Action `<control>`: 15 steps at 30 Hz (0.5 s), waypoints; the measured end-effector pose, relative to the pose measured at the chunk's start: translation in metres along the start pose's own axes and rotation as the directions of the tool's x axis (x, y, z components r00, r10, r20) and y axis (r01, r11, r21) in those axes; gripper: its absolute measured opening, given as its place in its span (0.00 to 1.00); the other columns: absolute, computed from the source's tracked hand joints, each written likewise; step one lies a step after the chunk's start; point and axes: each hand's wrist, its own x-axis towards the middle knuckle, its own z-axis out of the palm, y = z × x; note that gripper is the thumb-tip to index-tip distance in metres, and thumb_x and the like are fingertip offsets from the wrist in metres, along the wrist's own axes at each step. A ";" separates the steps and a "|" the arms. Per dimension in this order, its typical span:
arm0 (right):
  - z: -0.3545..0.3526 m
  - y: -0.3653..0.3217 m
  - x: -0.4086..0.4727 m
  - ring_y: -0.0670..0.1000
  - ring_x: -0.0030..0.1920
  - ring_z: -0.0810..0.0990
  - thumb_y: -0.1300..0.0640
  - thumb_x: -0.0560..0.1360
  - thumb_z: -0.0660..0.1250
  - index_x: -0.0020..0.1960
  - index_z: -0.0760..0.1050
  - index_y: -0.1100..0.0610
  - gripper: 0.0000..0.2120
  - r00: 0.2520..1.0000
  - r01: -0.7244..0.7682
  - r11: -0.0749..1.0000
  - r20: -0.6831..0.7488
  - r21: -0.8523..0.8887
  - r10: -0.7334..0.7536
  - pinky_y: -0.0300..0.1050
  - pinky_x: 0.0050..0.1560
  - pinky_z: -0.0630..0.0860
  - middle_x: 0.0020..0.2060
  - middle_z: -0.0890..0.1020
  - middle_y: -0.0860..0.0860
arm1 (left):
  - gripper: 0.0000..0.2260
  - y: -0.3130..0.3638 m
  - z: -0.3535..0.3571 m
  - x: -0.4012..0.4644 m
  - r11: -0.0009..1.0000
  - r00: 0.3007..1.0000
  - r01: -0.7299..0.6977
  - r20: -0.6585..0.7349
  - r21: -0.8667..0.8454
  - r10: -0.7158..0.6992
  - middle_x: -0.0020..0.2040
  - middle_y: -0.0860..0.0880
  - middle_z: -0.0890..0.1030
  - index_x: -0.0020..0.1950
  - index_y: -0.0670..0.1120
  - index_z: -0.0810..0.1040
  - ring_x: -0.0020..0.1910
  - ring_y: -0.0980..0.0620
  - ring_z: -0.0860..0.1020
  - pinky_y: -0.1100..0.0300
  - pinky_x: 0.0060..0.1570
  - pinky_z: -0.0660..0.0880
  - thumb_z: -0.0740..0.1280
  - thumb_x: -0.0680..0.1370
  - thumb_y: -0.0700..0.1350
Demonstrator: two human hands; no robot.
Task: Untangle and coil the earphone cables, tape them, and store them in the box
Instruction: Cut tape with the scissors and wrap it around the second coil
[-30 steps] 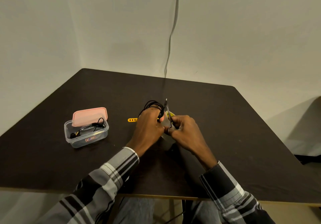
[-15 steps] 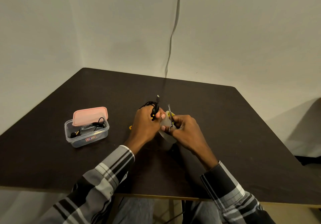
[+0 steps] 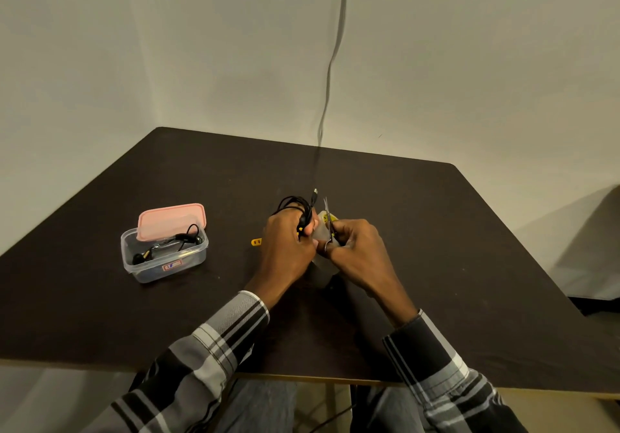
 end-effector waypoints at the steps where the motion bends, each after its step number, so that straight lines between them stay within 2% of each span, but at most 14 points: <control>1: 0.000 0.000 0.000 0.42 0.26 0.69 0.54 0.72 0.74 0.34 0.79 0.57 0.11 1.000 -0.001 1.000 0.000 -0.005 0.001 0.42 0.33 0.68 0.26 0.75 0.46 | 0.06 -0.001 0.001 0.000 1.000 1.000 0.005 -0.007 0.006 -0.005 0.37 0.50 0.80 0.37 0.39 0.76 0.39 0.52 0.80 0.52 0.40 0.78 0.69 0.65 0.30; 5: 0.003 0.001 0.001 0.43 0.25 0.68 0.53 0.73 0.74 0.34 0.78 0.57 0.12 1.000 0.014 1.000 -0.001 -0.019 -0.014 0.42 0.30 0.67 0.25 0.75 0.49 | 0.07 -0.003 0.001 -0.002 0.999 0.999 0.035 0.000 0.024 -0.035 0.37 0.48 0.80 0.37 0.39 0.75 0.38 0.49 0.79 0.49 0.39 0.77 0.69 0.64 0.30; 7: 0.003 0.003 0.001 0.42 0.24 0.68 0.50 0.73 0.74 0.33 0.79 0.53 0.13 1.000 0.016 1.000 -0.014 -0.016 -0.016 0.39 0.29 0.66 0.23 0.74 0.45 | 0.07 -0.005 0.004 -0.005 0.999 0.999 0.039 0.012 0.012 -0.039 0.36 0.47 0.79 0.36 0.40 0.74 0.37 0.49 0.79 0.48 0.38 0.77 0.69 0.67 0.32; 9: 0.001 0.003 0.003 0.42 0.25 0.70 0.48 0.73 0.75 0.34 0.80 0.51 0.12 1.000 0.015 1.000 -0.010 -0.024 -0.015 0.41 0.30 0.68 0.23 0.75 0.44 | 0.08 -0.005 0.004 -0.006 0.999 0.998 0.053 0.037 0.008 -0.053 0.36 0.47 0.79 0.36 0.42 0.72 0.36 0.48 0.79 0.49 0.37 0.77 0.69 0.71 0.35; 10: 0.000 0.004 0.004 0.43 0.26 0.72 0.47 0.72 0.75 0.35 0.81 0.52 0.11 1.000 0.013 1.000 -0.005 -0.023 -0.013 0.45 0.31 0.71 0.25 0.78 0.45 | 0.08 -0.005 0.004 -0.004 0.998 0.996 0.067 0.057 -0.001 -0.067 0.37 0.48 0.79 0.37 0.43 0.72 0.38 0.49 0.79 0.51 0.38 0.77 0.69 0.72 0.35; 12: -0.002 0.006 0.004 0.50 0.33 0.81 0.46 0.71 0.74 0.39 0.83 0.53 0.10 1.000 -0.008 1.000 0.000 0.002 0.008 0.54 0.38 0.80 0.32 0.83 0.50 | 0.07 -0.005 0.000 0.000 0.990 0.991 0.108 0.094 -0.089 -0.099 0.40 0.50 0.80 0.39 0.44 0.74 0.43 0.54 0.80 0.62 0.40 0.77 0.69 0.73 0.34; 13: -0.002 0.006 0.002 0.52 0.37 0.84 0.46 0.70 0.74 0.41 0.83 0.53 0.09 1.000 -0.018 1.000 0.005 0.017 0.018 0.58 0.41 0.82 0.35 0.85 0.52 | 0.08 -0.005 -0.003 0.002 0.981 0.989 0.127 0.092 -0.144 -0.115 0.41 0.51 0.80 0.40 0.46 0.75 0.44 0.56 0.80 0.68 0.41 0.75 0.69 0.75 0.35; 15: -0.003 0.006 0.000 0.55 0.39 0.85 0.46 0.70 0.74 0.42 0.83 0.53 0.10 0.999 -0.035 0.999 0.014 0.037 0.035 0.61 0.42 0.81 0.36 0.85 0.53 | 0.03 -0.005 -0.007 0.006 0.960 0.985 0.157 0.107 -0.233 -0.136 0.43 0.55 0.80 0.45 0.45 0.79 0.48 0.59 0.81 0.72 0.42 0.76 0.70 0.76 0.38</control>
